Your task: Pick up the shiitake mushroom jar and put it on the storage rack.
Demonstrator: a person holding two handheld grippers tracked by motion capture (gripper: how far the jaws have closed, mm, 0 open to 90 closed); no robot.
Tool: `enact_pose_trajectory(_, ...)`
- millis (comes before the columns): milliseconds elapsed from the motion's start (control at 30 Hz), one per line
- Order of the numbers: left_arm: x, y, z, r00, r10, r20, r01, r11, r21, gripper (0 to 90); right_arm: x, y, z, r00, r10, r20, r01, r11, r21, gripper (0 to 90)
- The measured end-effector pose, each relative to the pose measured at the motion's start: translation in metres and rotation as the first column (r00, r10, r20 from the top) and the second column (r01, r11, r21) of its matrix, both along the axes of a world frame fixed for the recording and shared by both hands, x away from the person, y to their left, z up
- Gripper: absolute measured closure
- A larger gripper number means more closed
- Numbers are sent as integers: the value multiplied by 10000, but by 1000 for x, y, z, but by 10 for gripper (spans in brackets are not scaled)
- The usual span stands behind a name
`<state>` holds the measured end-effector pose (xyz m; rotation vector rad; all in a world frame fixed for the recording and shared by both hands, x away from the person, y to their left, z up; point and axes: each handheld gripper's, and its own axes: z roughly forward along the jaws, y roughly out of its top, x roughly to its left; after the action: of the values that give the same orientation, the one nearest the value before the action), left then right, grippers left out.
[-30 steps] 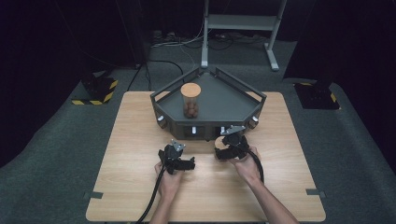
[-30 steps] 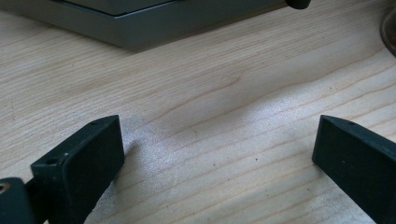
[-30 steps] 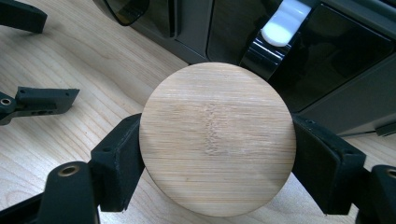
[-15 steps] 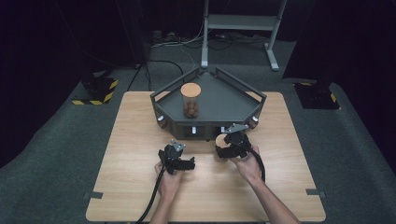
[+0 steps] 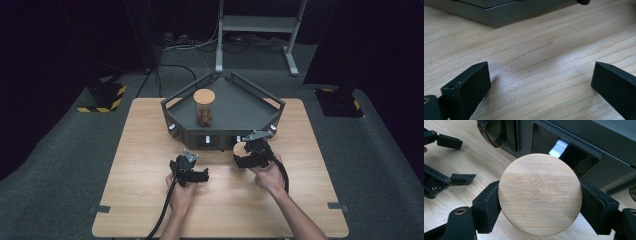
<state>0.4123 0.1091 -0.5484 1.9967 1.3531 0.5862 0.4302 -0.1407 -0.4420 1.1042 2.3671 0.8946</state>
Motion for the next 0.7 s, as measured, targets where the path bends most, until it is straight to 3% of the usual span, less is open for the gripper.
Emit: enact_pose_trajectory(700,0,0,0,10000,-1,1,1,10000,0,22,-3,-12,32,9994,239,236,-249,9988,430,240)
